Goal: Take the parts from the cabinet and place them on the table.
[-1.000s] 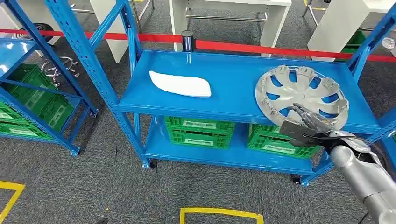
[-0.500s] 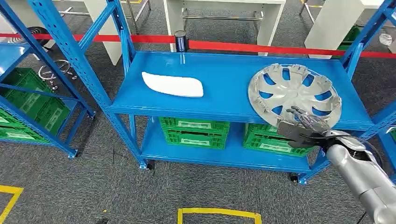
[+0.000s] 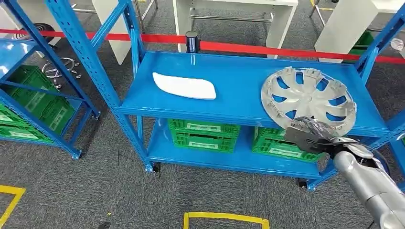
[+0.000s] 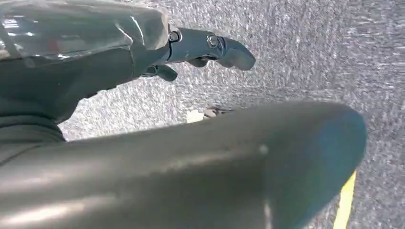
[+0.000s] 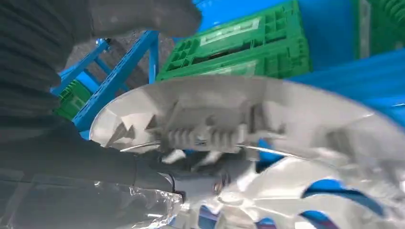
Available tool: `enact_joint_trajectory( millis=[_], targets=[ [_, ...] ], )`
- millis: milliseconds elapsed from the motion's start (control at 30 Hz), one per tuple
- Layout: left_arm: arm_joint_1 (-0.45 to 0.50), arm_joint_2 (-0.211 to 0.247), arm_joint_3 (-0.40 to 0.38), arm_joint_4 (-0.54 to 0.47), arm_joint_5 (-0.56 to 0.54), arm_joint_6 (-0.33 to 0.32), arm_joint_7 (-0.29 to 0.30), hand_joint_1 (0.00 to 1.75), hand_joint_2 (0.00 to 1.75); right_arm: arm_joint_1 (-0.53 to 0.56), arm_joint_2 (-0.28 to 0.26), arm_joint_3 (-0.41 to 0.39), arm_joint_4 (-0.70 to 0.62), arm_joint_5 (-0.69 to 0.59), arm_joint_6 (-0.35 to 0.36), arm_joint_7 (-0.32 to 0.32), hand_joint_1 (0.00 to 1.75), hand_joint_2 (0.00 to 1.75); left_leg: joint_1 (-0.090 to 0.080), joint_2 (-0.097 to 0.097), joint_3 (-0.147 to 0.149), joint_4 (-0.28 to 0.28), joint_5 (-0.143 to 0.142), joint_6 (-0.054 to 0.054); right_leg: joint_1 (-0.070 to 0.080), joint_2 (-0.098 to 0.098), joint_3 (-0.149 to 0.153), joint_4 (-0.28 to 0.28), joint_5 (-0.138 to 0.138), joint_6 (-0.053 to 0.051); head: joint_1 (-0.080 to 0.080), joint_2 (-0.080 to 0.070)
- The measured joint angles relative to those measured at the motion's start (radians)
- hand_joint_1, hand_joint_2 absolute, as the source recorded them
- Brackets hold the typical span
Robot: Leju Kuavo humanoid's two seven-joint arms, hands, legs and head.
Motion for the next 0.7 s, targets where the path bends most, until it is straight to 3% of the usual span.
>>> enact_joint_trajectory(
  millis=[33,100,167,200,267,300,333,367,400,467,500,600,633,667,700],
  targets=[
    [0.000,0.000,0.000,0.000,0.001,0.000,-0.002,0.00,0.00,-0.001,0.000,-0.002,0.001,0.002,-0.005,-0.002,1.75,1.75,0.000,0.001,-0.001,0.004,-0.001,-0.002,-0.003,0.004,-0.003,-0.002,0.004,-0.012,-0.002,0.000],
    [0.000,0.001,0.000,-0.001,0.005,-0.001,-0.007,0.00,0.00,-0.007,0.002,-0.004,0.006,0.002,-0.005,-0.003,1.69,1.75,0.003,0.002,0.000,0.003,0.000,-0.004,0.003,0.005,-0.004,-0.001,0.003,-0.022,-0.002,0.000],
    [0.000,0.003,0.000,0.000,0.007,-0.002,-0.011,0.00,0.00,-0.015,0.004,-0.005,0.010,-0.001,-0.005,-0.006,1.69,1.75,0.009,0.001,-0.010,0.019,-0.015,-0.016,-0.007,0.005,0.000,-0.004,0.006,-0.031,-0.001,0.000],
    [0.000,0.003,0.001,-0.001,0.007,-0.003,-0.013,0.00,0.00,-0.017,0.005,-0.006,0.012,-0.001,-0.005,-0.006,1.71,1.75,0.010,0.002,-0.029,0.063,-0.045,-0.023,-0.008,0.004,0.002,-0.004,0.006,-0.037,-0.005,0.000],
    [0.001,0.003,0.001,0.000,0.008,-0.005,-0.014,0.00,0.00,-0.019,0.007,-0.007,0.017,-0.001,-0.005,-0.010,1.71,1.75,0.016,0.002,-0.103,0.224,-0.121,-0.032,-0.005,0.004,0.000,-0.004,0.005,-0.040,-0.005,0.000],
    [0.002,0.002,0.000,0.000,0.008,-0.006,-0.014,0.00,0.00,-0.019,0.009,-0.008,0.019,-0.001,-0.005,-0.010,1.66,1.75,0.019,0.002,-0.141,0.303,-0.147,-0.034,-0.004,0.004,0.000,-0.003,0.005,-0.040,-0.005,0.000],
    [0.002,0.001,0.000,0.000,0.008,-0.007,-0.015,0.00,0.00,-0.019,0.011,-0.008,0.021,-0.002,-0.005,-0.014,1.68,1.75,0.019,0.003,-0.157,0.333,-0.147,-0.034,-0.003,0.005,0.001,-0.003,0.005,-0.040,-0.005,0.000],
    [0.002,0.001,0.001,0.000,0.008,-0.008,-0.017,0.00,0.00,-0.019,0.013,-0.007,0.023,-0.003,-0.004,-0.016,1.68,1.75,0.019,0.002,-0.150,0.314,-0.127,-0.031,-0.002,0.006,0.002,-0.003,0.005,-0.040,-0.005,0.000],
    [0.001,0.001,0.001,0.000,0.008,-0.008,-0.019,0.00,0.00,-0.019,0.016,-0.008,0.024,-0.004,-0.004,-0.017,1.71,1.75,0.019,0.002,-0.121,0.251,-0.089,-0.028,-0.001,0.008,0.003,-0.003,0.005,-0.040,-0.005,0.000],
    [0.001,0.003,0.001,0.000,0.008,-0.011,-0.025,0.00,0.00,-0.019,0.018,-0.011,0.024,-0.005,-0.004,-0.018,1.66,1.75,0.014,0.000,-0.023,0.060,-0.004,-0.009,0.001,0.010,0.006,-0.004,0.005,-0.040,-0.005,0.000],
    [-0.001,0.006,0.001,0.000,0.008,-0.011,-0.028,0.00,0.00,-0.019,0.020,-0.013,0.024,-0.007,-0.004,-0.017,1.68,1.75,0.011,-0.001,0.001,0.014,-0.015,-0.003,0.004,0.010,0.003,-0.004,0.005,-0.038,-0.003,0.000],
    [0.000,0.006,0.001,0.000,0.008,-0.014,-0.033,0.00,0.00,-0.013,0.022,-0.021,0.026,-0.014,-0.005,-0.017,1.68,1.75,0.004,0.003,0.001,0.012,-0.011,-0.001,0.004,0.008,-0.002,-0.007,0.010,-0.030,-0.005,0.000],
    [0.000,0.006,0.001,0.000,0.008,-0.014,-0.034,0.00,0.00,-0.012,0.022,-0.024,0.026,-0.014,-0.005,-0.017,1.71,1.75,0.003,0.003,0.002,0.004,-0.005,0.005,0.005,0.008,0.000,-0.011,0.012,-0.024,-0.005,0.000],
    [0.000,0.006,0.002,0.000,0.008,-0.015,-0.035,0.00,0.00,-0.007,0.021,-0.028,0.026,-0.014,-0.005,-0.017,1.71,1.75,0.009,0.005,0.013,-0.015,0.008,0.012,0.014,0.003,0.001,0.014,0.011,-0.020,-0.004,0.000],
    [-0.001,0.002,0.002,-0.001,0.008,-0.016,-0.036,0.00,0.00,-0.008,0.018,-0.029,0.027,-0.016,-0.006,-0.019,1.71,1.75,0.010,0.006,0.019,-0.023,0.010,0.015,0.009,-0.003,-0.032,0.064,-0.005,-0.021,-0.002,0.000]
  ],
)
